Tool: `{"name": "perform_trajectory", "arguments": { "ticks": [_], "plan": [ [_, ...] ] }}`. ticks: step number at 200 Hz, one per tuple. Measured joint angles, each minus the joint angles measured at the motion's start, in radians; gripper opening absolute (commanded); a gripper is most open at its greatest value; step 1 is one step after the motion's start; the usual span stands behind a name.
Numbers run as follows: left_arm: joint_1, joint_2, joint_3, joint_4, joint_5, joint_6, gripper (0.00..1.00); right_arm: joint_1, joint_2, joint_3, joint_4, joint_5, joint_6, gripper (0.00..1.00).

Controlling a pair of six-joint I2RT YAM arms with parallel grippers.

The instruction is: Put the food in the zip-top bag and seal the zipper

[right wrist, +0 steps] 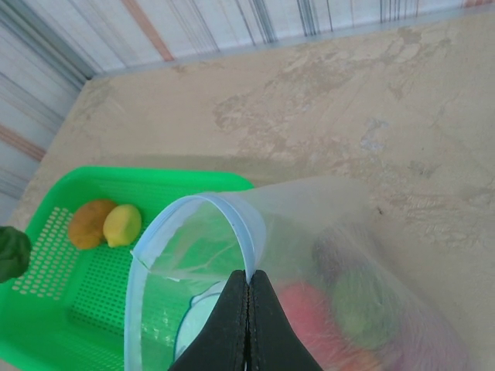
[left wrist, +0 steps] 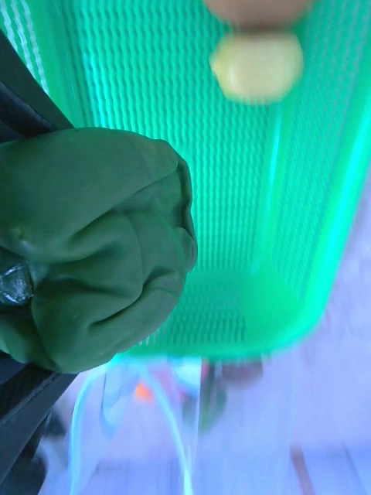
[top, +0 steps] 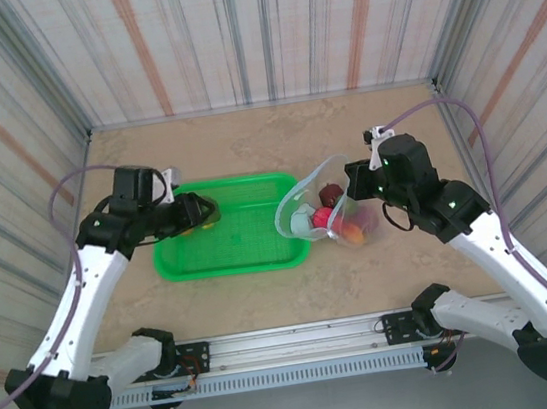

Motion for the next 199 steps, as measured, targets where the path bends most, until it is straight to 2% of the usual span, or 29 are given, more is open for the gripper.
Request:
{"name": "perform_trajectory", "arguments": {
  "ticks": [23, 57, 78, 106, 158, 199],
  "plan": [
    [-0.077, -0.003, 0.038, 0.093, 0.12, -0.047, 0.43, 0.0, 0.008, 0.019, -0.013, 0.0, 0.0, 0.0],
    [-0.316, 0.054, 0.155, 0.179, 0.147, -0.054, 0.43, 0.0, 0.024, 0.025, -0.016, -0.005, 0.001, 0.0],
    [-0.397, 0.094, 0.188, 0.225, 0.143, -0.053, 0.43, 0.0, 0.042, 0.031, -0.015, -0.02, 0.002, 0.0],
    [-0.44, 0.167, 0.189, 0.264, 0.135, -0.045, 0.42, 0.0, 0.051, 0.031, -0.015, -0.027, 0.018, 0.0],
    [-0.451, 0.272, 0.144, 0.351, 0.089, -0.043, 0.39, 0.002, 0.059, 0.033, -0.014, -0.049, 0.028, 0.0],
    [-0.496, 0.404, 0.145, 0.442, 0.052, -0.051, 0.39, 0.01, 0.077, 0.034, -0.012, -0.05, 0.038, 0.0]
  ]
}}
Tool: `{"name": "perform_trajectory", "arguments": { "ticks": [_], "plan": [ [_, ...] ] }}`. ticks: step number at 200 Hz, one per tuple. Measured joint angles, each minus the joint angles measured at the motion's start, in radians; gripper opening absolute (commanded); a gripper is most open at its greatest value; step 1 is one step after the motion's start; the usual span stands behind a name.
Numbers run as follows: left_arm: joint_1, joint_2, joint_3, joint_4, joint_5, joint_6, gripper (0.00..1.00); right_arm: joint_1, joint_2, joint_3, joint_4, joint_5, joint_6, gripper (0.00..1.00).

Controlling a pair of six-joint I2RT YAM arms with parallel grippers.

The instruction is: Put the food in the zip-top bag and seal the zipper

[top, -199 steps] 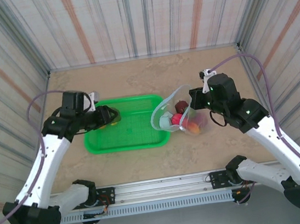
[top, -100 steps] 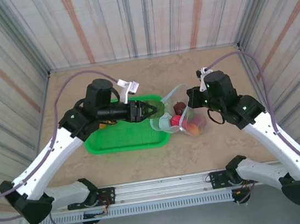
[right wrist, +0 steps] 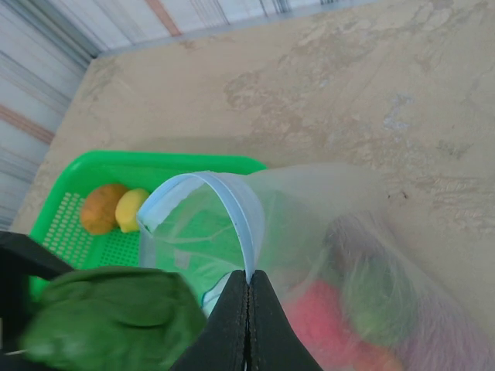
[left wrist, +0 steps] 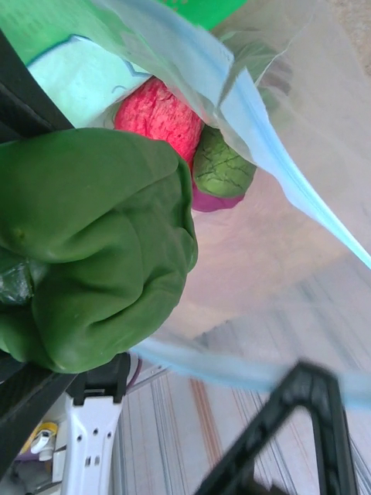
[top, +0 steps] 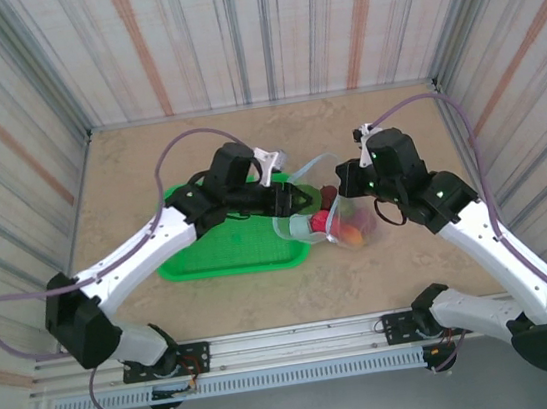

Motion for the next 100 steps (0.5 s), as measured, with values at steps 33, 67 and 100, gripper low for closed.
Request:
{"name": "perform_trajectory", "arguments": {
  "ticks": [33, 67, 100],
  "plan": [
    [-0.038, 0.127, 0.044, 0.018, -0.049, -0.018, 0.38, 0.009, 0.0, 0.0, 0.001, 0.001, 0.01, 0.0],
    [-0.064, 0.267, 0.178, 0.019, -0.071, -0.023, 0.39, 0.018, 0.0, 0.0, 0.001, 0.01, 0.016, 0.0],
    [-0.068, 0.365, 0.301, 0.01, -0.074, -0.021, 0.67, 0.018, -0.002, 0.0, 0.001, 0.044, 0.017, 0.0]
  ]
}}
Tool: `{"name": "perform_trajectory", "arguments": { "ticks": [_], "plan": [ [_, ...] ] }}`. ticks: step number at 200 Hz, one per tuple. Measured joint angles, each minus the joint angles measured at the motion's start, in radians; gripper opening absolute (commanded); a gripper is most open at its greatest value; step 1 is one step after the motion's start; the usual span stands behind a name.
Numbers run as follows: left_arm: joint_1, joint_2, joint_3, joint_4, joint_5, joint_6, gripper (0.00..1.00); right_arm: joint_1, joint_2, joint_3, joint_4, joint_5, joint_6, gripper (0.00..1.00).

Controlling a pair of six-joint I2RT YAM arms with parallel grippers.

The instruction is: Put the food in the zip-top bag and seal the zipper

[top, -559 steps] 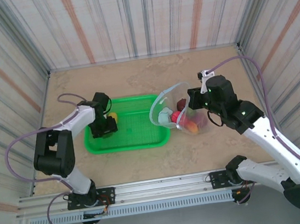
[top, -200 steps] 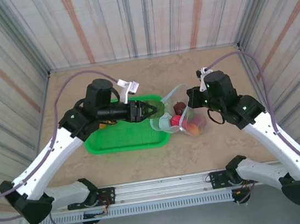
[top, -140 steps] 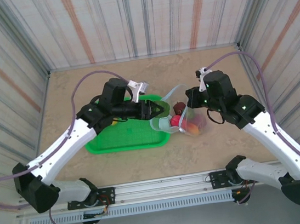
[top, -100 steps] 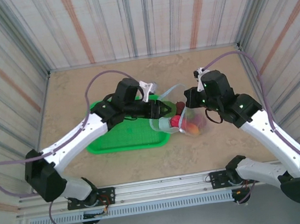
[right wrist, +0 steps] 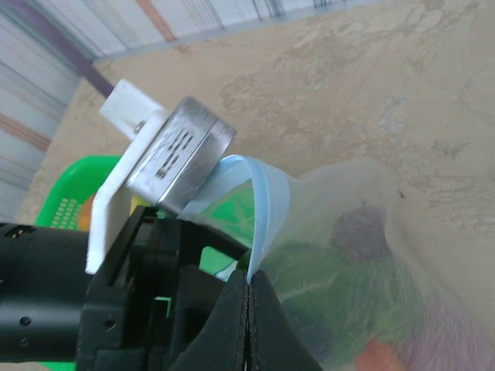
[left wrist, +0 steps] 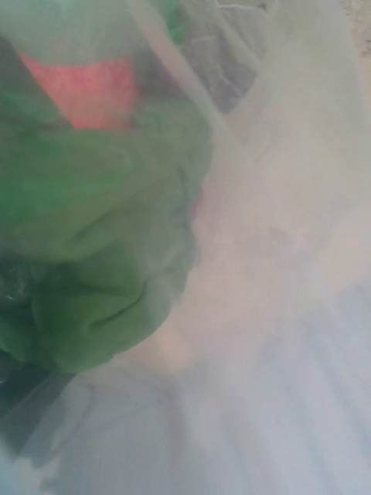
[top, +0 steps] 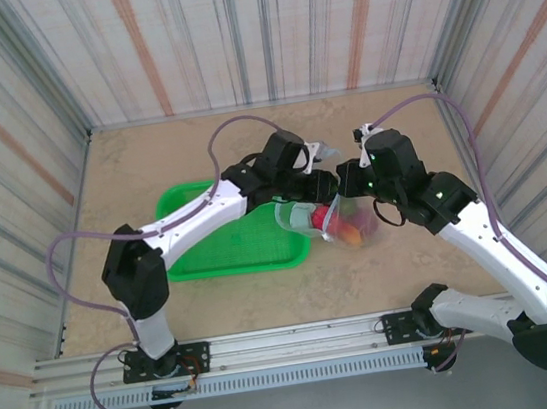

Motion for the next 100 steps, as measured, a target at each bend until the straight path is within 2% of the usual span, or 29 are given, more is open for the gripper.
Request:
{"name": "perform_trajectory", "arguments": {
  "ticks": [15, 47, 61, 100],
  "plan": [
    [0.0, 0.039, 0.053, -0.019, 0.003, 0.002, 0.77, 0.0, -0.011, 0.0, -0.001, 0.019, 0.004, 0.0],
    [0.0, 0.075, 0.093, -0.045, 0.011, 0.01, 0.82, 0.0, -0.04, 0.0, -0.002, 0.049, 0.016, 0.0],
    [0.0, 0.076, 0.094, -0.053, 0.013, 0.011, 0.77, -0.001, -0.041, 0.0, -0.002, 0.059, 0.018, 0.0],
    [0.006, 0.064, 0.089, -0.071, 0.026, 0.024, 0.52, -0.003, -0.041, 0.0, -0.002, 0.067, 0.018, 0.0]
  ]
}}
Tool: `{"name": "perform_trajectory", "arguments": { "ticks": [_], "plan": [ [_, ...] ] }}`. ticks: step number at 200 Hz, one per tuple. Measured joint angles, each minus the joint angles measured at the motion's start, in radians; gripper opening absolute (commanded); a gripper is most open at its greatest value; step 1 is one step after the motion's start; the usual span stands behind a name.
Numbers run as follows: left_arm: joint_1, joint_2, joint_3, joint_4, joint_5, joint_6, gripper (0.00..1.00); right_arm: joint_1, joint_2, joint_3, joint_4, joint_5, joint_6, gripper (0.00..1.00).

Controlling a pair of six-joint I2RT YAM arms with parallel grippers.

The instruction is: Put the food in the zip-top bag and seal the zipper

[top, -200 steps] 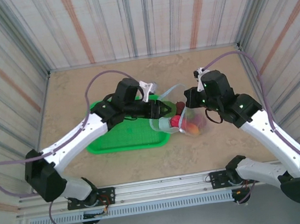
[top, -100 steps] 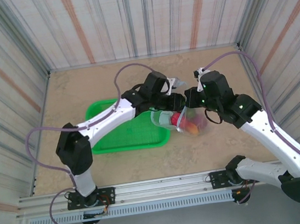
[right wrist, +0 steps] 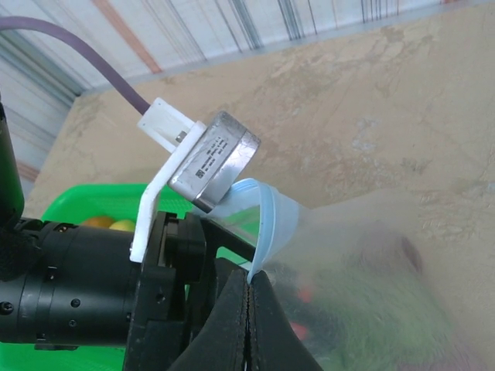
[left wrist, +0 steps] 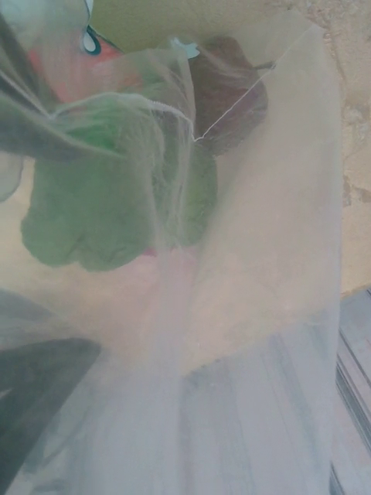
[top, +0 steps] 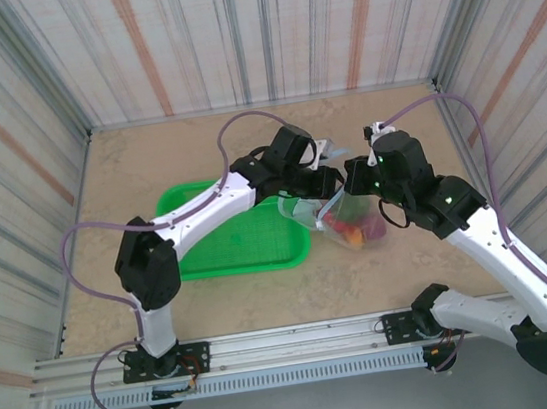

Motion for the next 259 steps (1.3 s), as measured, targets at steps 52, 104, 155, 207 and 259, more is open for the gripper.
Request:
{"name": "perform_trajectory", "arguments": {
  "ticks": [52, 104, 155, 207, 259],
  "plan": [
    [0.042, -0.153, -0.102, -0.012, 0.003, 0.008, 0.42, -0.02, 0.012, 0.0, 0.0, -0.001, 0.0, 0.0],
    [0.072, -0.336, -0.185, -0.055, -0.018, 0.025, 0.47, -0.02, 0.016, 0.0, 0.0, -0.002, 0.0, 0.0],
    [0.266, -0.582, -0.344, -0.214, -0.214, 0.04, 0.8, -0.02, 0.016, 0.0, 0.0, -0.013, 0.0, 0.0],
    [0.429, -0.619, -0.453, -0.36, -0.39, 0.047, 0.86, -0.019, 0.017, 0.0, 0.001, -0.028, 0.0, 0.0],
    [0.478, -0.323, -0.372, -0.436, -0.468, 0.126, 0.84, -0.019, 0.009, -0.005, 0.001, -0.028, 0.0, 0.0]
  ]
}}
